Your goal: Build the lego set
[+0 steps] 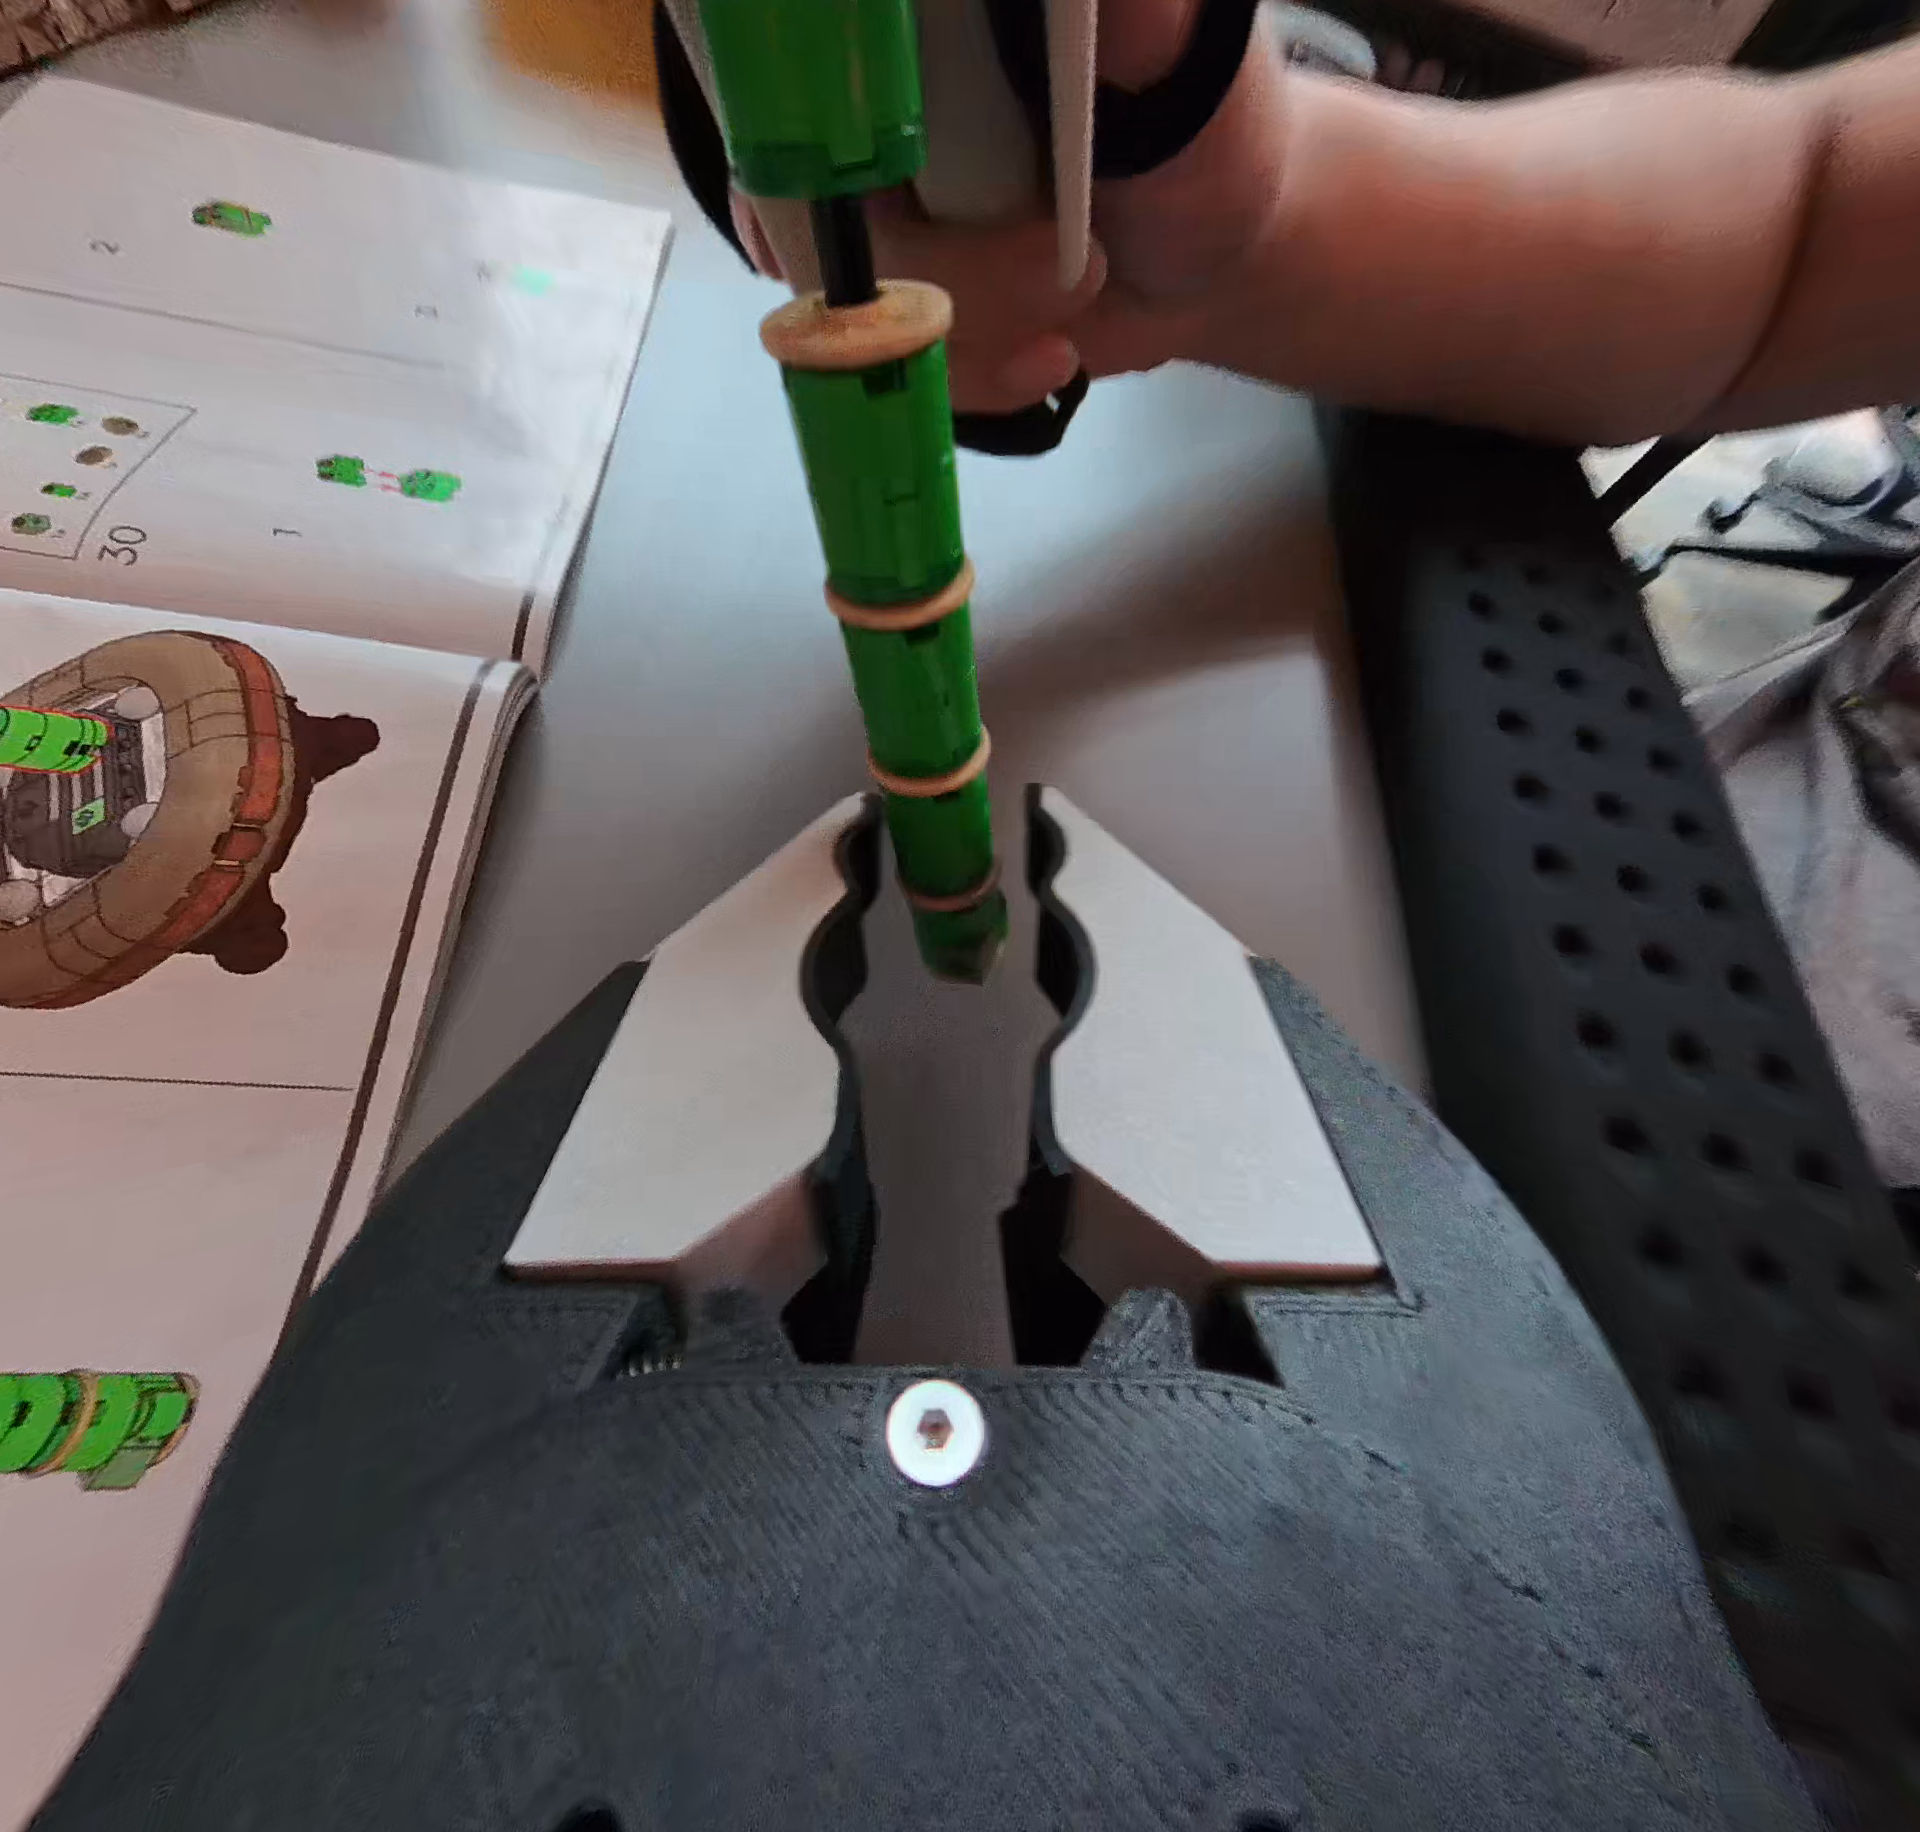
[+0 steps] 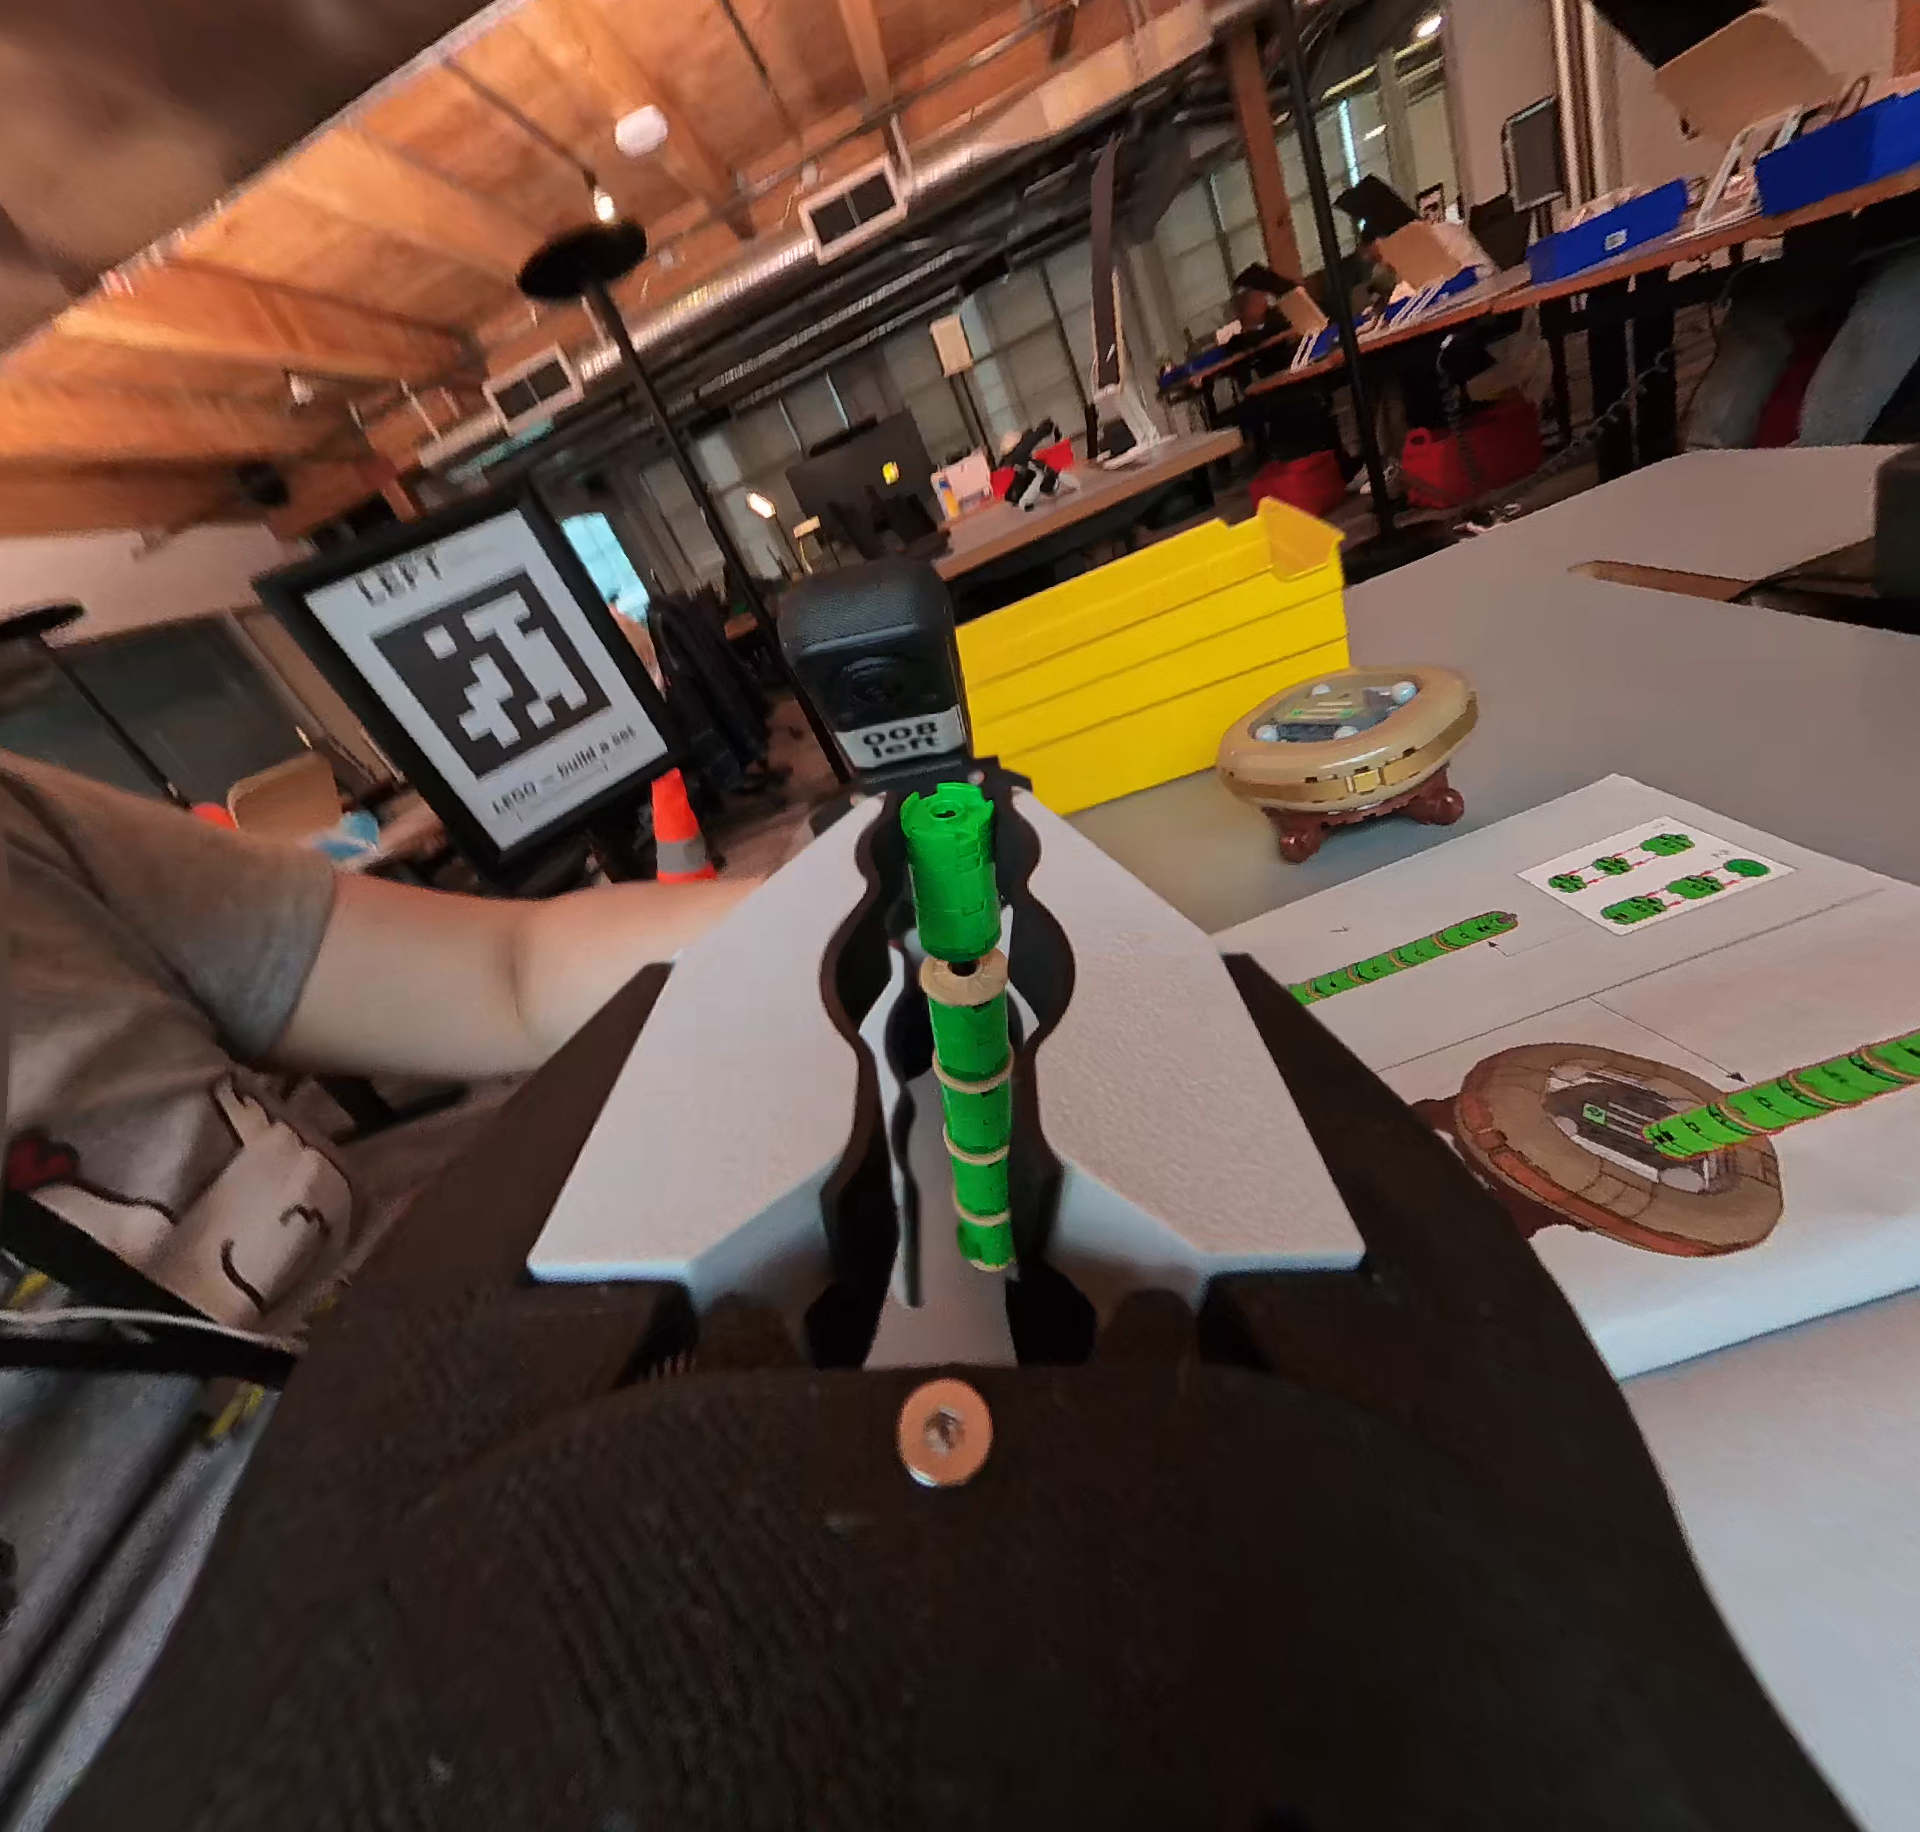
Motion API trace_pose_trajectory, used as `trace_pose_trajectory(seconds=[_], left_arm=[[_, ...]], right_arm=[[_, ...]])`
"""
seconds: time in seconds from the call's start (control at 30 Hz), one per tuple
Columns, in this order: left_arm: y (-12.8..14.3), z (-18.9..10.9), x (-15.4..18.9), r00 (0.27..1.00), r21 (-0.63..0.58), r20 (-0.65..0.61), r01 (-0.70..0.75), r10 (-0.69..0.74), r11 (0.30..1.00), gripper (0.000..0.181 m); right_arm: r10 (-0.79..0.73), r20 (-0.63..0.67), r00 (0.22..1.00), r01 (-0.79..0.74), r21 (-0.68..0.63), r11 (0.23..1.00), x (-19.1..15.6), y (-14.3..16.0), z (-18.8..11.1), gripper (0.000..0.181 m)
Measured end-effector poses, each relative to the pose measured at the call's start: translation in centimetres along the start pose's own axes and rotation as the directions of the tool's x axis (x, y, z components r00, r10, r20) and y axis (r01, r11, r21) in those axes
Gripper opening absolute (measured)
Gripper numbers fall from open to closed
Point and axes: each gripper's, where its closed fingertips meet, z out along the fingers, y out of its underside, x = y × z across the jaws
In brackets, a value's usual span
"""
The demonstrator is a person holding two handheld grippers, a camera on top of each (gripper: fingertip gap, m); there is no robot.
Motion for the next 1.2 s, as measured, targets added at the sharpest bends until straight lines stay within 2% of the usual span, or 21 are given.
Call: trace_pose_trajectory(seconds=[0.03, 0.07, 0.13, 0.2, 0.33, 0.43, 0.57, 0.73, 0.9, 1.17, 1.2], left_arm=[[-0.5, -0.2, 0.2, 0.999, 0.029, -0.021, 0.034, -0.034, 0.999, 0.043], [-0.5, -0.4, 0.3, 0.997, 0.034, -0.044, 0.064, -0.062, 0.997, 0.052], [0.1, -0.5, 0.4, 0.994, 0.012, -0.070, 0.090, -0.089, 0.996, 0.050], [0.8, -0.2, 0.4, 0.995, -0.030, -0.060, 0.083, -0.085, 0.996, 0.045], [0.5, 0.8, 0.6, 0.998, -0.041, -0.046, 0.049, -0.051, 0.998, 0.030], [0.0, 1.6, 1.6, 0.992, -0.037, -0.100, 0.077, -0.080, 0.996, 0.000], [-0.9, 2.8, 3.2, 0.967, -0.032, -0.197, 0.158, -0.161, 0.987, 0.000], [-2.7, 3.6, 4.0, 0.980, 0.061, -0.192, 0.072, -0.059, 0.996, 0.000], [-2.9, 3.5, 3.5, 0.986, 0.086, -0.155, 0.073, -0.059, 0.994, 0.000], [-1.3, 4.6, 4.1, 0.992, -0.028, -0.123, -0.010, 0.006, 1.000, 0.000], [-1.4, 4.7, 4.2, 0.992, -0.019, -0.122, -0.018, 0.016, 1.000, 0.000]], right_arm=[[0.043, -0.003, 0.999, -0.043, 0.032, 0.999, 0.4, -0.5, -0.4, 0.016], [0.089, -0.008, 0.996, -0.088, 0.068, 0.994, 0.9, -1.0, -1.0, 0.016], [0.173, 0.009, 0.985, -0.172, 0.142, 0.975, 1.4, -2.0, -2.0, 0.015], [0.212, 0.033, 0.977, -0.214, 0.203, 0.955, 1.5, -3.0, -2.9, 0.015], [0.186, 0.037, 0.982, -0.189, 0.271, 0.944, 0.6, -4.5, -3.5, 0.016], [0.186, 0.053, 0.981, -0.192, 0.366, 0.910, 0.2, -5.8, -4.0, 0.016], [0.179, 0.061, 0.982, -0.187, 0.456, 0.870, -0.1, -7.0, -4.6, 0.016], [0.083, -0.022, 0.996, -0.068, 0.385, 0.920, -0.5, -5.9, -3.4, 0.016], [-0.003, -0.058, 0.998, 0.022, 0.326, 0.945, -1.1, -5.8, -3.0, 0.016], [0.051, -0.043, 0.998, -0.038, 0.261, 0.965, -0.6, -5.2, -2.1, 0.016], [0.047, -0.062, 0.997, -0.035, 0.182, 0.983, -0.3, -3.9, -1.4, 0.015]])
